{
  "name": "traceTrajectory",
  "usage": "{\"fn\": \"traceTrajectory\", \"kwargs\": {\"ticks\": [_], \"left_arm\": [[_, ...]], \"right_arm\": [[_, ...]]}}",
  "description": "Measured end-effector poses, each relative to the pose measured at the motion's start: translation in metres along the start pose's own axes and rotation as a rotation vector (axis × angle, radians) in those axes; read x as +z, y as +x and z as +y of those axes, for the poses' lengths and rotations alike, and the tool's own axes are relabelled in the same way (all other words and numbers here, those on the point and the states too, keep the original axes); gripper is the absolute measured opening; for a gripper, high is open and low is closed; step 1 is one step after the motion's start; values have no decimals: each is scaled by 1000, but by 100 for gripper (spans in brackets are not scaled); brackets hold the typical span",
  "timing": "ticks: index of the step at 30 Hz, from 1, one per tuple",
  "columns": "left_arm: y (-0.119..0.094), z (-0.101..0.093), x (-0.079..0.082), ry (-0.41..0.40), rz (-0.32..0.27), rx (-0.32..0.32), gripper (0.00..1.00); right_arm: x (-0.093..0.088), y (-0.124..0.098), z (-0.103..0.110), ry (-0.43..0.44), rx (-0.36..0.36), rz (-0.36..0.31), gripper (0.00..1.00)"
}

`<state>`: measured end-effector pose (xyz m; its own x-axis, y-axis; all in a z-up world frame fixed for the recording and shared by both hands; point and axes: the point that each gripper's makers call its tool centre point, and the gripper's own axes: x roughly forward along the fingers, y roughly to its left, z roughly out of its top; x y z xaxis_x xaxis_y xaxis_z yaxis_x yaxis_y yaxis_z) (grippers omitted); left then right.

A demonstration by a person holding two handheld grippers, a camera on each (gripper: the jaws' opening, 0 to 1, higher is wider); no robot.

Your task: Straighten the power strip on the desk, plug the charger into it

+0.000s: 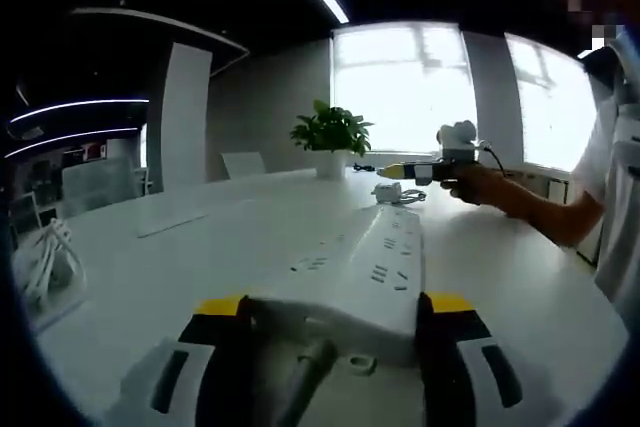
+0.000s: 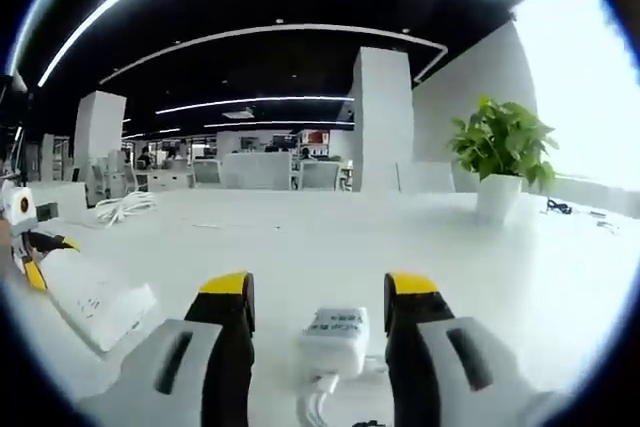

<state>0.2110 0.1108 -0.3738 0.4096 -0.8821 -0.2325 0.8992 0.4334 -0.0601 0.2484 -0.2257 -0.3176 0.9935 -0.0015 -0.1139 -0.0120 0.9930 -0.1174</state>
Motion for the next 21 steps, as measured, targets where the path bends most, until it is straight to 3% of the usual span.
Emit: {"fn": "traceTrajectory", "kwargs": {"ticks": [6, 9, 21], "left_arm": [[0, 0, 0, 0, 0, 0, 70], [0, 0, 0, 0, 0, 0, 70], [1, -2, 1, 0, 0, 0, 70]], "right_arm": [[-12, 0, 1, -10, -6, 44, 48], [-9, 1, 2, 1, 2, 24, 48], [-31, 4, -17, -4, -41, 98, 39]]}}
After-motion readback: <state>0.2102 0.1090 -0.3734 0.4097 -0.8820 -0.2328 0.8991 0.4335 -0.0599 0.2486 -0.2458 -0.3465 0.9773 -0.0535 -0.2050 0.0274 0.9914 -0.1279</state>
